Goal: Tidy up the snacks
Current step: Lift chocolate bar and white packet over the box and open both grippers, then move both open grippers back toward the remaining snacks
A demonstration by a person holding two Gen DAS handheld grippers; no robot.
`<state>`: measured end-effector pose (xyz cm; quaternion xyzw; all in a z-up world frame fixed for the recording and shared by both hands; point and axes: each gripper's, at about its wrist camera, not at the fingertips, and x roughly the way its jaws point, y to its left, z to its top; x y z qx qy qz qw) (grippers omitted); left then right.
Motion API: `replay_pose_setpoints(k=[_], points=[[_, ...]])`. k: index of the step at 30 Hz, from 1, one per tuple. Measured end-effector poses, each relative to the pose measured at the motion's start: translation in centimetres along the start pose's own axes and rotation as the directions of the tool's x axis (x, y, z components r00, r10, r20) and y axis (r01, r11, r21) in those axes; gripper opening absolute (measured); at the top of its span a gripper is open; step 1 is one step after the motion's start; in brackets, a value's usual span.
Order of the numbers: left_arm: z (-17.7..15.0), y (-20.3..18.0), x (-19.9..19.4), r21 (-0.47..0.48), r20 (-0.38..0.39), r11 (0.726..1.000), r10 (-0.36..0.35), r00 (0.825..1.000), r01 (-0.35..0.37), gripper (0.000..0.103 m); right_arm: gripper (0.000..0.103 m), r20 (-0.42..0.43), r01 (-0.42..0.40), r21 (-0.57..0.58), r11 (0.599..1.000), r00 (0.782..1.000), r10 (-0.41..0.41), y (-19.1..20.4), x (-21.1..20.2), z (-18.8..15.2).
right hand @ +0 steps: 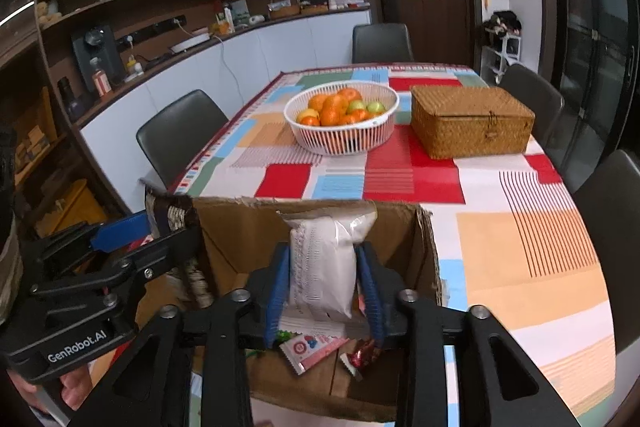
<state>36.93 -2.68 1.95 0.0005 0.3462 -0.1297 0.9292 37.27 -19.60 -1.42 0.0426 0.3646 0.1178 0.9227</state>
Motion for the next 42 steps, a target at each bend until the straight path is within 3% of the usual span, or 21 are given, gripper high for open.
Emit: replay_pose_setpoints(k=[1,2,9,19,29,42], points=[[-0.2,-0.1,-0.5,0.006,0.011,1.000,0.001,1.000,-0.001,0.071,0.055,0.005,0.001,0.012,1.000,1.000,-0.001,-0.2,-0.2,-0.2],[-0.4,-0.1,-1.0,0.015,0.016,1.000,0.003,1.000,-0.003,0.071,0.057,0.015,0.007,0.018,1.000,1.000,-0.007,-0.2,-0.6,-0.3],[-2.3,-0.9,-4.8,0.058,0.047,0.998,-0.008,0.999,0.005,0.072,0.057,0.094,0.064,-0.015,0.998,0.994,-0.063,0.9,-4.7,-2.3],[-6.0,-2.1,-8.9,0.112,0.055,0.993,-0.031,0.998,0.025,0.073,0.057,0.100,0.069,-0.071,0.995,0.993,-0.062,2.5,-8.9,-5.9],[-10.1,-3.0,-9.8,0.195,0.020,0.980,-0.046,0.999,0.041,0.073,0.057,0.019,0.063,-0.097,0.993,0.998,-0.062,3.4,-9.7,-10.3],[-14.8,-3.1,-7.0,0.265,-0.129,0.956,-0.093,0.987,0.125,0.073,0.057,-0.134,0.052,-0.124,0.991,0.989,-0.068,3.8,-7.0,-16.0]])
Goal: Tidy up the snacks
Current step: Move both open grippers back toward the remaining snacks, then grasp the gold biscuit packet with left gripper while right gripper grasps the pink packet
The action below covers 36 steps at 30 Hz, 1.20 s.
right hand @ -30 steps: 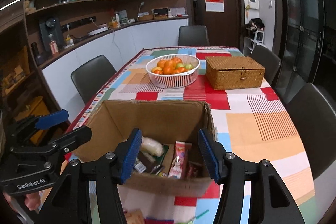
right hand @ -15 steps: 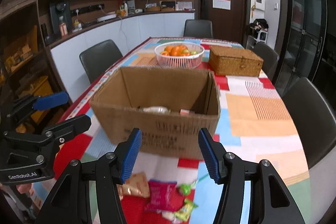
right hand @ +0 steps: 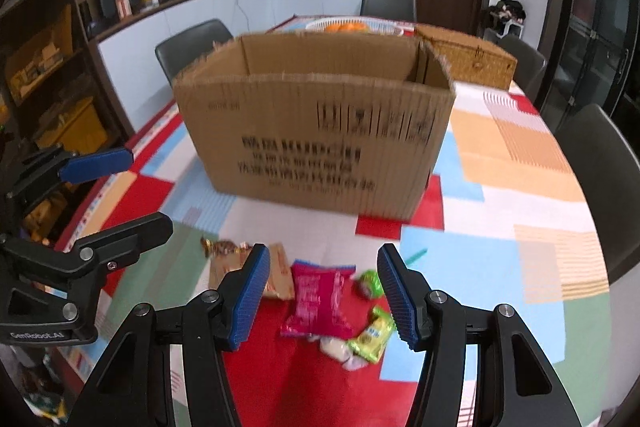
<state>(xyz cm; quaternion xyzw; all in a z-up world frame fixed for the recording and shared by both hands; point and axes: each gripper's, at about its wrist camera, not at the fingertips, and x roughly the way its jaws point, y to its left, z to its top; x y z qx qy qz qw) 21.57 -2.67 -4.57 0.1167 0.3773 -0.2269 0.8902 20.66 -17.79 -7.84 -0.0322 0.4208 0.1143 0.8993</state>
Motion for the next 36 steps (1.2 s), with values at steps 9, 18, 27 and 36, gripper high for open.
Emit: replay_pose_setpoints(k=[9,18,27,36], points=[[-1.8,-0.8,3.7,0.060,-0.118,0.995,-0.074,0.990,0.081,0.072,0.057,-0.072,-0.002,-0.006,1.000,0.997,0.002,-0.1,2.2,-1.8],[-2.2,-0.8,7.0,0.045,-0.197,0.991,-0.118,0.973,0.129,0.071,0.051,-0.127,-0.025,0.002,1.000,0.992,0.025,-0.5,4.2,-2.3],[-2.3,-0.7,8.8,0.006,-0.230,0.986,-0.161,0.960,0.166,0.065,0.048,-0.173,-0.055,0.012,0.998,0.983,0.056,-0.7,5.7,-2.8],[-2.1,-0.5,9.7,-0.013,-0.233,0.986,-0.162,0.959,0.163,0.063,0.046,-0.205,-0.081,0.023,0.996,0.975,0.084,-1.1,7.1,-2.5]])
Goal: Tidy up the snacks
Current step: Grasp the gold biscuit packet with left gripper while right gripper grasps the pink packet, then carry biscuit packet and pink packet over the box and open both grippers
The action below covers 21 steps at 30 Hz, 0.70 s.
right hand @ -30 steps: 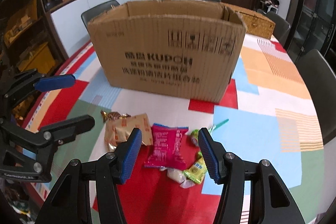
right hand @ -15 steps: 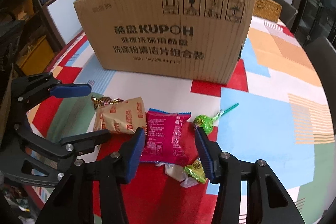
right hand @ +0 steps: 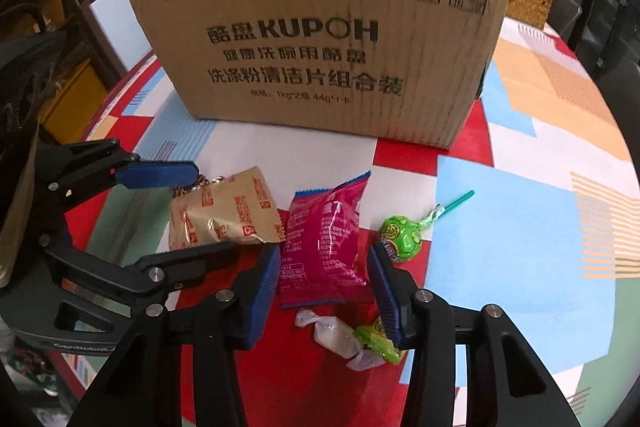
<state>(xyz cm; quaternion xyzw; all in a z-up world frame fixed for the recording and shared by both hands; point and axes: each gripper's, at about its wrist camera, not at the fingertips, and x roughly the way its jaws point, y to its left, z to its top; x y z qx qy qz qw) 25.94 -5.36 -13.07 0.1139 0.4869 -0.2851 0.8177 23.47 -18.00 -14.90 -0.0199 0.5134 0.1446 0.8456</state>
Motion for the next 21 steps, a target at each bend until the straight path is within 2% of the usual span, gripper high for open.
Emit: replay_pose_setpoints(k=[4,9,12,21], points=[[0.2,0.1,0.1,-0.019,-0.003,1.000,0.010,1.000,-0.010,0.061,0.044,-0.013,-0.008,0.013,1.000,1.000,0.009,-0.4,0.5,0.1],[0.5,0.0,0.4,-0.036,-0.018,0.999,-0.014,1.000,0.013,0.042,0.041,-0.013,-0.033,0.044,0.999,0.999,0.033,-0.8,0.8,0.0],[0.5,0.0,0.4,-0.051,-0.018,0.998,-0.030,0.999,0.029,0.039,0.041,-0.005,-0.025,0.047,0.999,1.000,0.025,-0.7,0.7,-0.1],[-0.1,-0.2,-1.6,-0.120,0.042,0.993,-0.005,0.999,0.010,0.038,0.038,0.025,-0.017,0.056,0.998,1.000,0.016,-0.1,-0.2,-1.0]])
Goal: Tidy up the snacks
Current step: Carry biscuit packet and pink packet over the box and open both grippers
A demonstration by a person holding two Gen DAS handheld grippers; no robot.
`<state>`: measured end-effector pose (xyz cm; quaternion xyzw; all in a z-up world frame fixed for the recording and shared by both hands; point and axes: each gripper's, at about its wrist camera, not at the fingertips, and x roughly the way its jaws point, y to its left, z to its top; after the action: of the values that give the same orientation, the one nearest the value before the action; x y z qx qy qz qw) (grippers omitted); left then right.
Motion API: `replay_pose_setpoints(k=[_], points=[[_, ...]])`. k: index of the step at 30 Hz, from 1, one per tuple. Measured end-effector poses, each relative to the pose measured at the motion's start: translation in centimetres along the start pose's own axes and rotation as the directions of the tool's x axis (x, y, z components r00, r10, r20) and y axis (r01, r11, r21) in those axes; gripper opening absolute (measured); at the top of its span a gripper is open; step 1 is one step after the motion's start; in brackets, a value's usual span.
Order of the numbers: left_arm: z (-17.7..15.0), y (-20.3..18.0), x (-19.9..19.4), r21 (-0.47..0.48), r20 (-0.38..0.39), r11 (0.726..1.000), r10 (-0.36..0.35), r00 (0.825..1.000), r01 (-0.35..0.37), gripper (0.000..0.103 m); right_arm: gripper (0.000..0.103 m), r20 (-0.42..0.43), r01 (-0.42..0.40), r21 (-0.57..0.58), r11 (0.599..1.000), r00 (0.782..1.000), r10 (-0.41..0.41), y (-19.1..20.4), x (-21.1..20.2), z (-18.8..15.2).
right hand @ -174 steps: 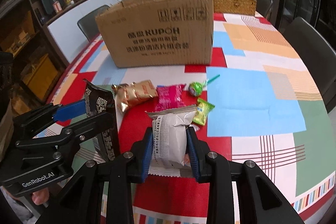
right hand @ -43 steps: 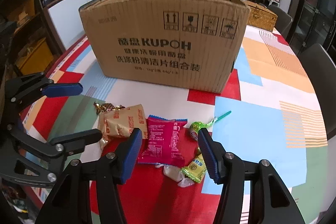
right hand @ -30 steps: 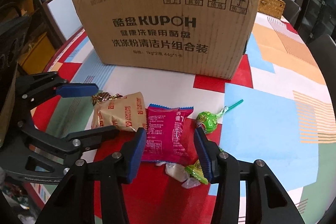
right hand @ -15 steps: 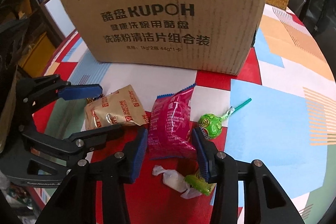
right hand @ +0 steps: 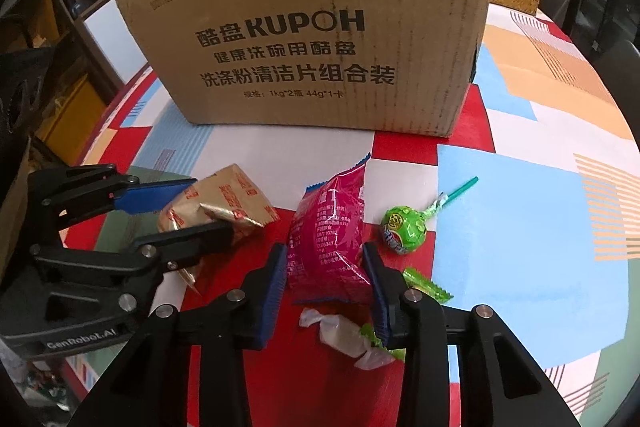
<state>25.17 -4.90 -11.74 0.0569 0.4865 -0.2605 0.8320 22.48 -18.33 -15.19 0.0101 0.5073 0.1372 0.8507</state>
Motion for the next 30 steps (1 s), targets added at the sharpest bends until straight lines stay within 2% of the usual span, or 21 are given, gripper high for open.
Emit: replay_pose_setpoints(k=[8,17,24,30], points=[[-0.1,-0.6,-2.9,-0.027,0.082,0.999,0.024,0.996,-0.022,0.038,0.038,0.047,-0.002,0.006,1.000,0.999,0.002,0.6,-2.0,-0.1],[0.1,-1.5,-7.0,-0.038,0.197,0.998,0.057,0.979,-0.050,0.038,0.038,0.128,0.005,0.008,1.000,0.992,-0.006,1.1,-5.4,0.5],[1.4,-2.3,-10.8,-0.028,0.302,0.997,0.082,0.950,-0.077,0.038,0.038,0.234,0.018,-0.003,1.000,0.972,-0.016,2.2,-8.6,1.5],[2.7,-2.7,-13.8,-0.016,0.387,0.995,0.097,0.917,-0.099,0.038,0.038,0.332,0.023,-0.004,1.000,0.943,-0.020,2.7,-11.7,2.5]])
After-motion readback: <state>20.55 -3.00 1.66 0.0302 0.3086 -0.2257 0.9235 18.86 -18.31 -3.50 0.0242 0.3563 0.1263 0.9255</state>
